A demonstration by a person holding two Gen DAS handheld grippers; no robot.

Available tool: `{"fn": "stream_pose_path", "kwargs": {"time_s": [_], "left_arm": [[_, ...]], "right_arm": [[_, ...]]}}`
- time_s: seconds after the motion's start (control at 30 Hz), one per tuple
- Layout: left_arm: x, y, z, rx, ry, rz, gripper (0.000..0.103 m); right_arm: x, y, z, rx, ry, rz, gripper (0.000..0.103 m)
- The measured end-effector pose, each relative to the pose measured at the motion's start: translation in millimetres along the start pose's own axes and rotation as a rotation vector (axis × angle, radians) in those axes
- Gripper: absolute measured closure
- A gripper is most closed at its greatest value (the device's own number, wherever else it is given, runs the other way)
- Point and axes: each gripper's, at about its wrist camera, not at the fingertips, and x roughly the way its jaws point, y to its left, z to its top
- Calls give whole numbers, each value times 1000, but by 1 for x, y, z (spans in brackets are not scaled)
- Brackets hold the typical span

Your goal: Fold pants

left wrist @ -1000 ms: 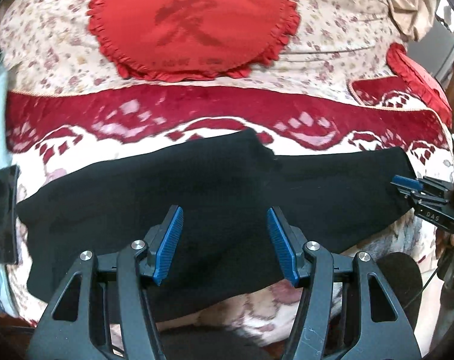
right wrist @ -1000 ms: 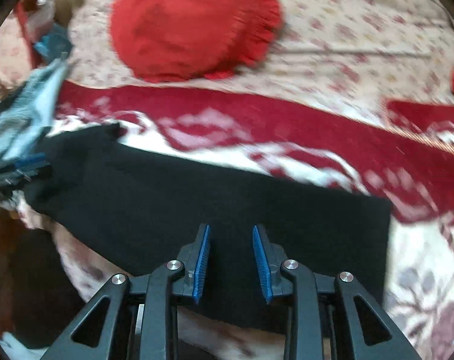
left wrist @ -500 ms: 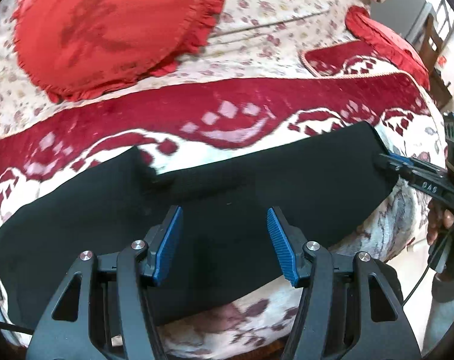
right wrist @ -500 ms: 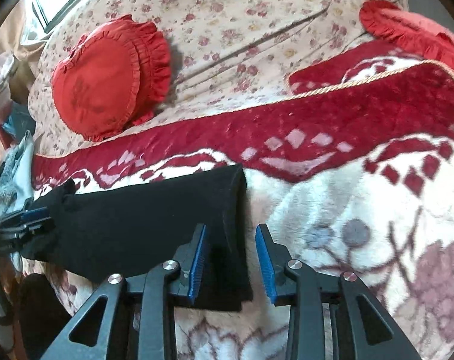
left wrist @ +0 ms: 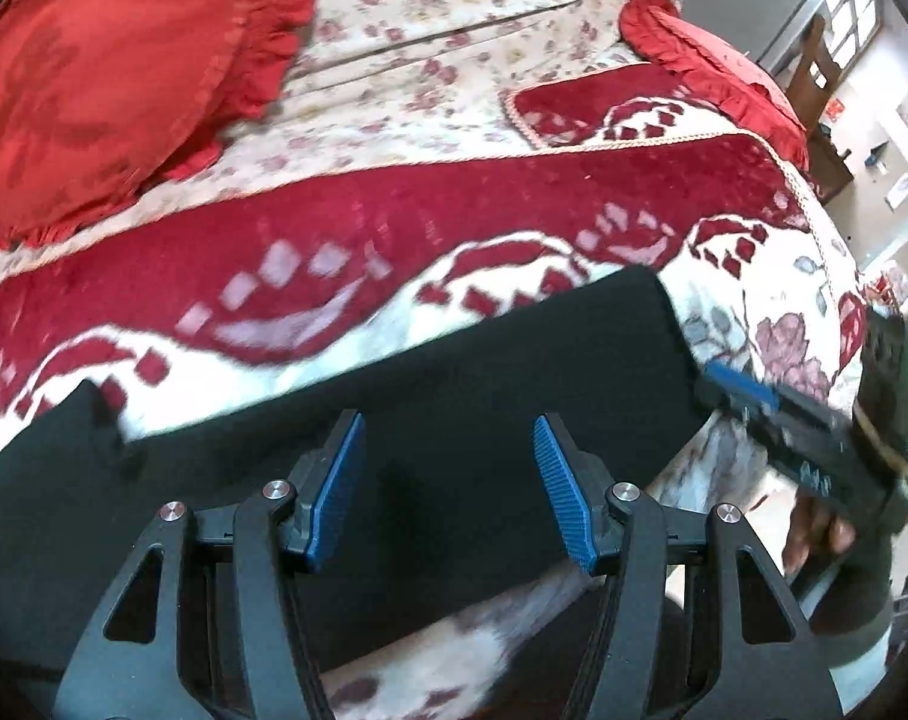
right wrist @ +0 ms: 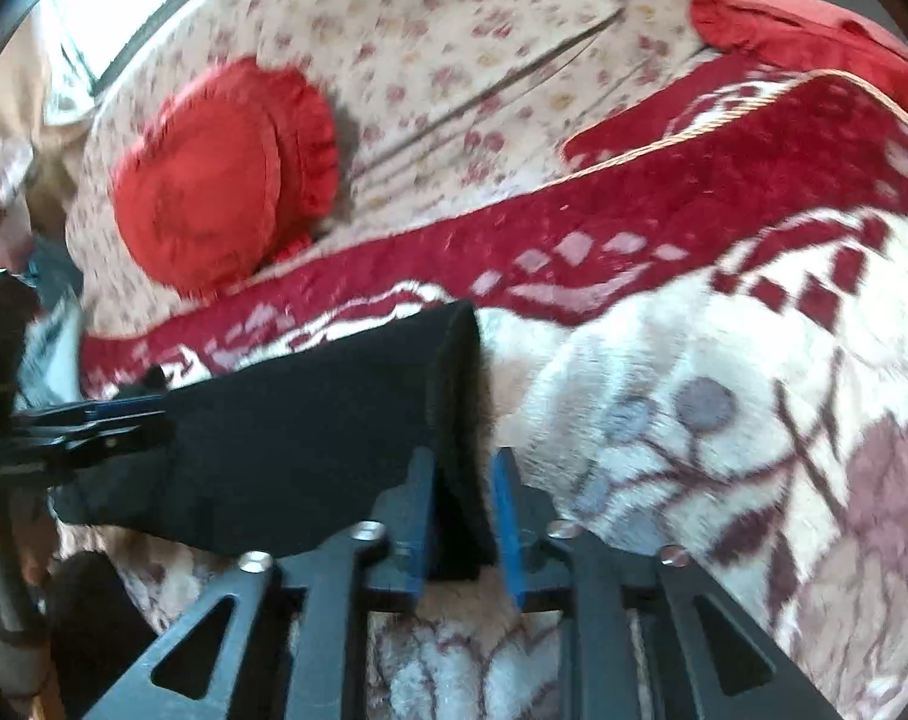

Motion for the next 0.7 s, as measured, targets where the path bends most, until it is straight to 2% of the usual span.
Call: {"fn": "stream_pose_path", "kwargs": {"time_s": [0.27, 0.4, 0.7], "left_arm": [[22, -42, 23, 77, -6, 18, 45], [31, -54, 30, 100, 6, 15, 45], [49, -73, 41, 132, 29, 17, 45]], "right_arm": [[-4, -12, -15, 54, 20, 75, 70], [-3, -15, -21, 67, 20, 112, 62], [10, -14, -30, 92, 16, 201, 61]]}}
